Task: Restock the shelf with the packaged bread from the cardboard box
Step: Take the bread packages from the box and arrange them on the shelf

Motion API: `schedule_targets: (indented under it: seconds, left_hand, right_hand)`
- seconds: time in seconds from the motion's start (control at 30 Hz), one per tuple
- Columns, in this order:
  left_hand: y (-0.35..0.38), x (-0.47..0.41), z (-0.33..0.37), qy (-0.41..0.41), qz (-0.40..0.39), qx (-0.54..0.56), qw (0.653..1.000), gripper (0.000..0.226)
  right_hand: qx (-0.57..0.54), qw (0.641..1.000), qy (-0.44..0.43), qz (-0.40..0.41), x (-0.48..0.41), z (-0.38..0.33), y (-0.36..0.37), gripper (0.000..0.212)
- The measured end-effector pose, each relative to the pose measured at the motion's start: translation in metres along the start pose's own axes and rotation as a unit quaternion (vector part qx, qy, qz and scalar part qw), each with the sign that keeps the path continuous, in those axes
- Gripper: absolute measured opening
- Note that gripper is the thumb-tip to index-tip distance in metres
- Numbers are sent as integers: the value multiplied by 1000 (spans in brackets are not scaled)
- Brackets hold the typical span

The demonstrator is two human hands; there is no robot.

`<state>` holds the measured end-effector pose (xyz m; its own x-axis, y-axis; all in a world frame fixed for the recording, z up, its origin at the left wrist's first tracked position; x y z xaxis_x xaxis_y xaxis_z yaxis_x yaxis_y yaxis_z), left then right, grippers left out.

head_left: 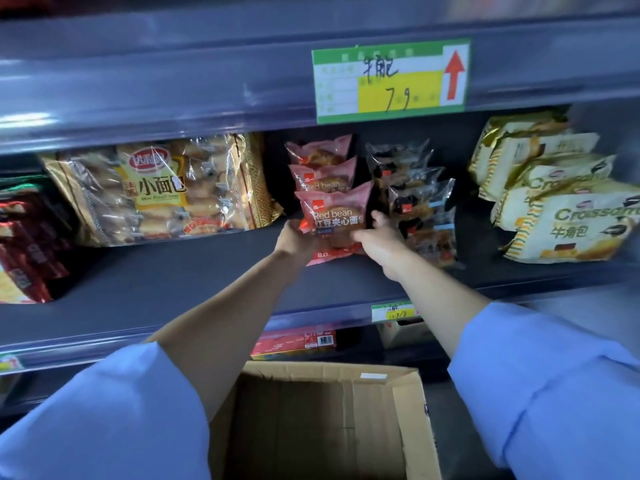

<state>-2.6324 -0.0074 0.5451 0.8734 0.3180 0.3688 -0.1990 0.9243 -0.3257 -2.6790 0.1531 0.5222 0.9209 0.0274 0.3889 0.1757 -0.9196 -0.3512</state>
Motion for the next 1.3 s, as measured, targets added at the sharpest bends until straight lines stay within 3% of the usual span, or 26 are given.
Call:
schedule_targets:
  seconds: [0.1,0.17,0.27,0.33,0.5,0.67,0.8,1.0,1.17,1.3]
  left_hand:
    - [-11,7,10,10,76,-57,995,25]
    - [-5,12,21,29,84,-56,994,15]
    - [41,18,29,17,-17,-11,1000,24]
    - [75,27,35,8,-85,-19,996,19]
    - [124,31,43,8,-150,-44,988,64]
    - [153,14,41,-13,-170,-77,982,91]
    - [167,2,33,3,-135,-73,988,86]
    - [169,-1,42,45,-67,-67,994,79]
    - [163,8,50,80,-28,-76,993,52]
    - [162,9,48,55,-24,-80,995,56]
  right_hand:
    - [29,997,-43,58,11,-19,-23,54]
    - [27,987,-84,131,22,-32,-48,39]
    - [34,970,-103,216,32,-33,-89,34]
    - [33,969,-85,230,31,-22,-112,39]
    - [35,988,28,145,17,30,-138,74]
    - [32,997,58,38,-1,58,-136,92]
    - [78,996,31,20,-18,65,-132,90]
    - [54,997,-19,56,-35,64,-142,85]
    - [76,992,-52,90,-35,61,-154,85]
    - [85,992,-51,79,-33,62,-156,90]
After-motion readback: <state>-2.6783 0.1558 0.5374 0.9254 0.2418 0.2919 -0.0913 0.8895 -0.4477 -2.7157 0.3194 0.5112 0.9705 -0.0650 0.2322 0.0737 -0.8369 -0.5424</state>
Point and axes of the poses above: each hand's wrist, its own x-axis away from the middle knuckle, its own y-axis out of the palm, z = x × y, the point moved 9 cm from there along -x, towards the middle knuckle
